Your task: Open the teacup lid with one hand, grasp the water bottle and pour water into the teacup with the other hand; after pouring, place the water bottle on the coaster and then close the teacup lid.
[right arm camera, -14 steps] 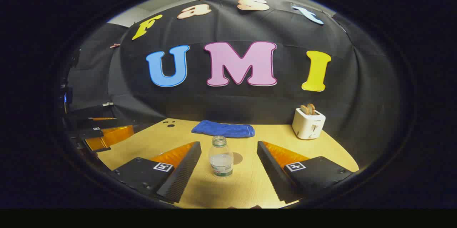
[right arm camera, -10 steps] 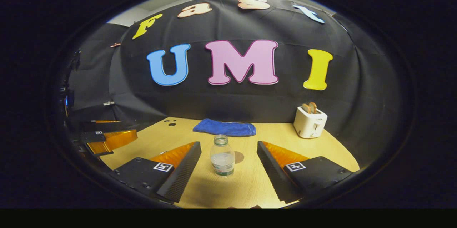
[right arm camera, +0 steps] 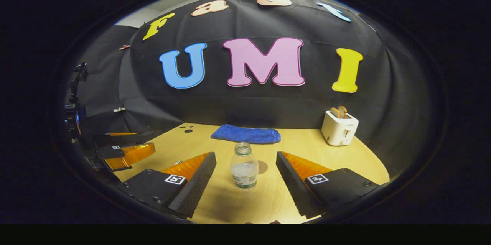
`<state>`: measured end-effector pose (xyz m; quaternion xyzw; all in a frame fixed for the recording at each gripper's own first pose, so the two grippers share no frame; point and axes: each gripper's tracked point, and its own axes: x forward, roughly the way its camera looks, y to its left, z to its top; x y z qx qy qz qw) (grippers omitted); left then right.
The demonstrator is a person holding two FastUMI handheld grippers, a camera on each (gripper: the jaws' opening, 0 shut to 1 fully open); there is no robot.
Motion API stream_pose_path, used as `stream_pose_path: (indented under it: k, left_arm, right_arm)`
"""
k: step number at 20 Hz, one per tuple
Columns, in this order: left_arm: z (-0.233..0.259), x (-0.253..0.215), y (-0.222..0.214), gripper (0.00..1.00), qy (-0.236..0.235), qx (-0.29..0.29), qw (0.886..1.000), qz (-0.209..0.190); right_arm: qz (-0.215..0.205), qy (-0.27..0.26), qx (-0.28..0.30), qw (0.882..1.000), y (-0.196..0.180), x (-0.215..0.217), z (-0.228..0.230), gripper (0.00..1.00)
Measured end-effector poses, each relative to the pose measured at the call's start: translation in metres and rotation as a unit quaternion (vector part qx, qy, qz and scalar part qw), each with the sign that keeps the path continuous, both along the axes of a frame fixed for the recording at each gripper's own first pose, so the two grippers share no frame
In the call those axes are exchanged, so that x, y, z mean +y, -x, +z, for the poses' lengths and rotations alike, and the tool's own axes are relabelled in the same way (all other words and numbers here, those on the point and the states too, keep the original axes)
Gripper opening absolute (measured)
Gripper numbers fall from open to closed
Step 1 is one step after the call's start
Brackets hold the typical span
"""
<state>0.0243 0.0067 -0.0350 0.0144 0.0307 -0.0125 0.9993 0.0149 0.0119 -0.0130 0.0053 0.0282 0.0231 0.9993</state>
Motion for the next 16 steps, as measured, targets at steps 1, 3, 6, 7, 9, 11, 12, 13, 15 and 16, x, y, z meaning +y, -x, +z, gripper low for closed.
stream_pose_path:
  k: [1,3,6,7,9,11,12,13,15,16]
  left_arm:
    - [-0.003,0.0,-0.002,0.95,0.001,0.002,1.0,-0.001]
    - [-0.008,0.0,-0.005,0.95,0.001,0.006,1.0,0.0]
    - [-0.02,-0.001,-0.012,0.95,0.003,0.014,1.0,0.0]
    - [-0.026,-0.001,-0.015,0.95,0.004,0.018,1.0,0.0]
    - [-0.038,-0.001,-0.021,0.99,0.004,0.026,1.0,0.0]
    - [-0.052,0.002,-0.03,0.95,0.003,0.034,0.999,0.002]
    - [-0.06,0.003,-0.037,0.99,0.002,0.039,0.999,0.002]
    - [-0.066,0.005,-0.041,0.92,-0.002,0.042,0.999,0.003]
    - [-0.08,0.007,-0.053,0.9,-0.011,0.047,0.999,0.003]
    - [-0.086,0.009,-0.059,0.89,-0.017,0.048,0.999,0.005]
  right_arm:
    - [0.001,0.001,0.001,1.0,-0.001,0.001,-0.001,0.98]
    - [0.003,0.003,0.002,1.0,-0.003,0.003,-0.002,0.98]
    - [0.006,0.001,0.006,1.0,-0.003,0.003,-0.006,0.98]
    - [0.006,0.002,0.008,1.0,-0.002,0.004,-0.007,0.98]
    - [0.006,0.004,0.013,1.0,-0.003,0.003,-0.013,0.98]
    - [0.006,0.015,0.018,1.0,-0.006,0.002,-0.025,0.98]
    - [0.005,0.021,0.023,0.999,-0.007,0.001,-0.032,0.98]
    - [0.005,0.024,0.028,0.999,-0.008,0.001,-0.04,0.98]
    - [0.006,0.021,0.038,0.999,-0.011,0.002,-0.052,0.98]
    - [0.007,0.024,0.041,0.999,-0.013,0.002,-0.056,0.98]
